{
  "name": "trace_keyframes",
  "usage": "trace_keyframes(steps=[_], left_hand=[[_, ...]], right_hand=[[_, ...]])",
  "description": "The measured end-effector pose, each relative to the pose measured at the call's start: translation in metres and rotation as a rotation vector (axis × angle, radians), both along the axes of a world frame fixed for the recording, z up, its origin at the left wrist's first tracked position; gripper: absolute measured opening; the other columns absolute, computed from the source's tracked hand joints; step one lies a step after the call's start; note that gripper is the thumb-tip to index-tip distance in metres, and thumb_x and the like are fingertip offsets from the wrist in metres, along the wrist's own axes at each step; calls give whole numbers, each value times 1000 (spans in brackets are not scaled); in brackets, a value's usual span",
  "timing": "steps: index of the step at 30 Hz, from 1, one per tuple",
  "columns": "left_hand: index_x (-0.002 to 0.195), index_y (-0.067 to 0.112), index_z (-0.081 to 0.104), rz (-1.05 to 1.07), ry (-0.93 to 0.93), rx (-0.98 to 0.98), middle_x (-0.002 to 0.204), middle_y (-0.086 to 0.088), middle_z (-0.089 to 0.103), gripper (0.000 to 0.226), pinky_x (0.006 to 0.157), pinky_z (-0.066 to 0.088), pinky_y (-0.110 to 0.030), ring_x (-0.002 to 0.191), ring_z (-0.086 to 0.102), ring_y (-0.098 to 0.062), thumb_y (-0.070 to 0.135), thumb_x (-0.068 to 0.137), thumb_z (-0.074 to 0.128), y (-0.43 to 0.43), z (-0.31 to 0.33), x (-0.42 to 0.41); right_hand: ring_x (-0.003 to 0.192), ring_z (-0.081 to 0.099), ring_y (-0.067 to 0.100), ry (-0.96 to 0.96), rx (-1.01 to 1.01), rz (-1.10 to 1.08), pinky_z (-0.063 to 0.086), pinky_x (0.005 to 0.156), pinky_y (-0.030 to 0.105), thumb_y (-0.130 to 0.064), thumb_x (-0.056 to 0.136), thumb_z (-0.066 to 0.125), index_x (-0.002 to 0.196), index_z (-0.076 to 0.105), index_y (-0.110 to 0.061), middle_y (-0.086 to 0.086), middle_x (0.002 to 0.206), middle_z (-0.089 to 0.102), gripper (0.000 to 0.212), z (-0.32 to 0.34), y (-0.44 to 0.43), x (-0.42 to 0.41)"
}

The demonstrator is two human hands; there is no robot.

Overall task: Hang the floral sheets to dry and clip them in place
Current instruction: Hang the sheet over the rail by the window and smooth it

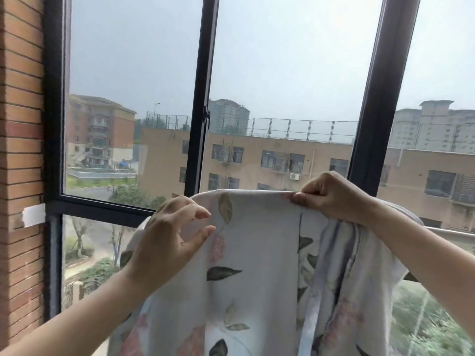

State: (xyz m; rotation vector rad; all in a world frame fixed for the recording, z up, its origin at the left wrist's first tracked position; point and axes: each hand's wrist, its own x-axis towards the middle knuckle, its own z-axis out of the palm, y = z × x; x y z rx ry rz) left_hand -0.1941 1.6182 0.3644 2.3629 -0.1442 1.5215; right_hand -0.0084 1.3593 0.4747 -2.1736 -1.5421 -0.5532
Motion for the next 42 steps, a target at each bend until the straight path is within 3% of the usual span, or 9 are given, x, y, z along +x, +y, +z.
trace_keyframes(steps=[7, 13, 20, 25, 28, 31, 33, 37, 42], left_hand=[[100, 25, 58, 92, 76, -212, 95, 16, 52, 46, 73, 53, -32, 84, 53, -1, 60, 71, 65, 2, -81, -21], [121, 19, 44, 218, 212, -334, 120, 3, 40, 76, 90, 46, -39, 111, 45, -25, 58, 62, 75, 0, -106, -18], [142, 22, 18, 362, 421, -492, 148, 0, 19, 106, 112, 29, -40, 141, 18, -23, 70, 61, 70, -26, -142, -24], [146, 20, 11, 349, 326, -625, 151, 2, 10, 110, 114, 24, -43, 142, 8, -19, 52, 65, 79, -42, -149, -10], [138, 20, 24, 277, 206, -799, 132, -4, 39, 87, 95, 43, -37, 120, 43, -23, 27, 73, 80, -45, -145, 0], [97, 12, 53, 346, 223, -737, 80, 1, 61, 27, 57, 43, -21, 74, 60, -22, 20, 82, 73, -43, -148, 3], [67, 6, 53, 372, 153, -662, 59, -5, 56, 30, 49, 37, -26, 56, 53, -23, 21, 80, 76, -41, -149, 2], [53, 6, 47, 282, -83, -668, 47, -3, 45, 41, 44, 28, -27, 46, 34, -14, 21, 78, 77, -38, -105, -3], [56, 6, 55, 334, -274, -548, 55, -13, 53, 32, 51, 41, -38, 53, 42, -24, 19, 79, 74, -26, -15, -11]], right_hand=[[46, 21, 10, -39, 48, -81, 20, 45, 25, -40, 87, 67, 45, 38, -13, -9, 46, 23, 57, -2, -2, -6], [46, 23, 8, -62, 47, -136, 25, 44, 25, -48, 85, 62, 50, 52, -3, -5, 47, 28, 58, -2, 2, -12], [45, 25, 8, -53, 44, -133, 26, 43, 22, -44, 87, 63, 59, 60, 6, 0, 49, 32, 57, -2, 2, -10], [44, 24, 10, -48, 63, -94, 24, 42, 21, -48, 84, 64, 55, 56, 5, 1, 47, 30, 61, -4, 2, -4], [45, 25, 12, -35, 63, -69, 24, 42, 22, -57, 79, 58, 55, 53, 5, 3, 47, 30, 67, -2, 4, 1], [45, 27, 12, -38, 57, -75, 26, 43, 24, -58, 81, 59, 63, 63, 6, 4, 48, 35, 66, -3, 4, 11], [45, 28, 13, -38, 65, -74, 28, 44, 25, -66, 77, 56, 62, 64, 3, 3, 48, 35, 71, -3, 4, 16], [45, 29, 13, -1, 113, -66, 30, 44, 24, -78, 66, 47, 64, 64, 3, 1, 48, 34, 83, -2, 3, 19], [33, 34, 5, 242, 364, -150, 32, 41, 20, -38, 89, 65, 45, 61, -12, -11, 35, 38, 52, 9, -2, 36]])
